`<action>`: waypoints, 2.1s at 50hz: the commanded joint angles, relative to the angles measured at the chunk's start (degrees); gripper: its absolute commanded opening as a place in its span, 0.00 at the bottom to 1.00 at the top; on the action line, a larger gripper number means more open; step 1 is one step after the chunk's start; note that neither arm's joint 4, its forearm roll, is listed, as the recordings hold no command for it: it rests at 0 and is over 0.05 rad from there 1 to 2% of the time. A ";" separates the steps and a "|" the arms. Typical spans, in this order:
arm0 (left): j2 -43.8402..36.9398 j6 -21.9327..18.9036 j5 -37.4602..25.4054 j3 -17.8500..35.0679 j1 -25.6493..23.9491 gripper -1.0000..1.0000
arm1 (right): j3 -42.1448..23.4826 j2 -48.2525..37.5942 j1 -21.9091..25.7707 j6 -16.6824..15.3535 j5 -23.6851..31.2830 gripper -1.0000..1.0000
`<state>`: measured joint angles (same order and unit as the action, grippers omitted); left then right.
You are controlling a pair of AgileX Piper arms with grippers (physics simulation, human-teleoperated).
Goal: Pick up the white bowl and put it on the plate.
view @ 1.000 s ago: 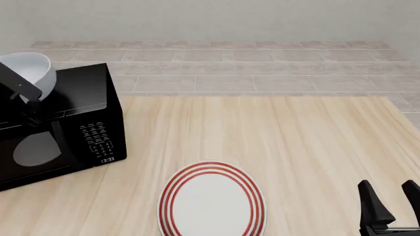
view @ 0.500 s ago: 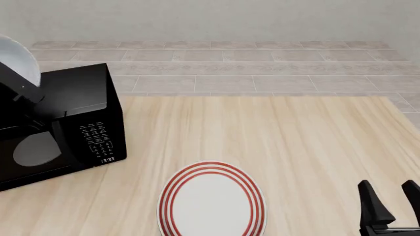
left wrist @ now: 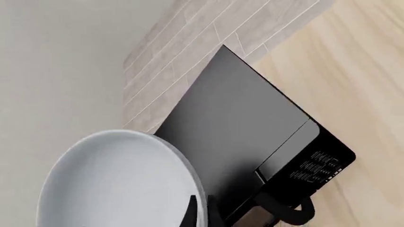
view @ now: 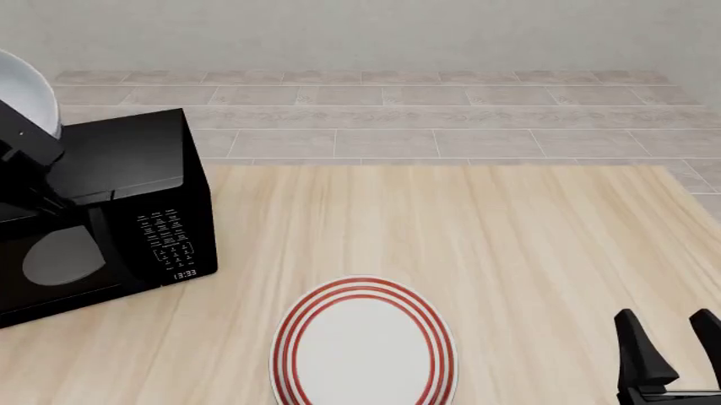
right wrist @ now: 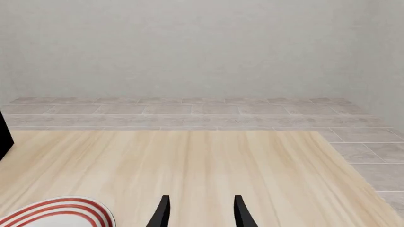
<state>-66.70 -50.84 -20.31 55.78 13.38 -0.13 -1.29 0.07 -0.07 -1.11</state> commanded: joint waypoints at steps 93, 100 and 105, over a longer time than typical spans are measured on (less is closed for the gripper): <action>11.83 22.04 -12.15 5.46 -49.90 0.00 | 0.02 0.09 -0.01 0.03 0.06 1.00; 10.59 21.93 -11.61 5.20 -52.83 0.00 | 0.02 0.08 -0.02 0.05 0.05 1.00; 9.82 22.09 -11.42 4.22 -54.67 0.00 | 0.02 0.09 -0.02 0.03 0.06 1.00</action>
<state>-55.77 -28.92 -32.67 60.84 -37.55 -0.13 -1.28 0.07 -0.07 -1.10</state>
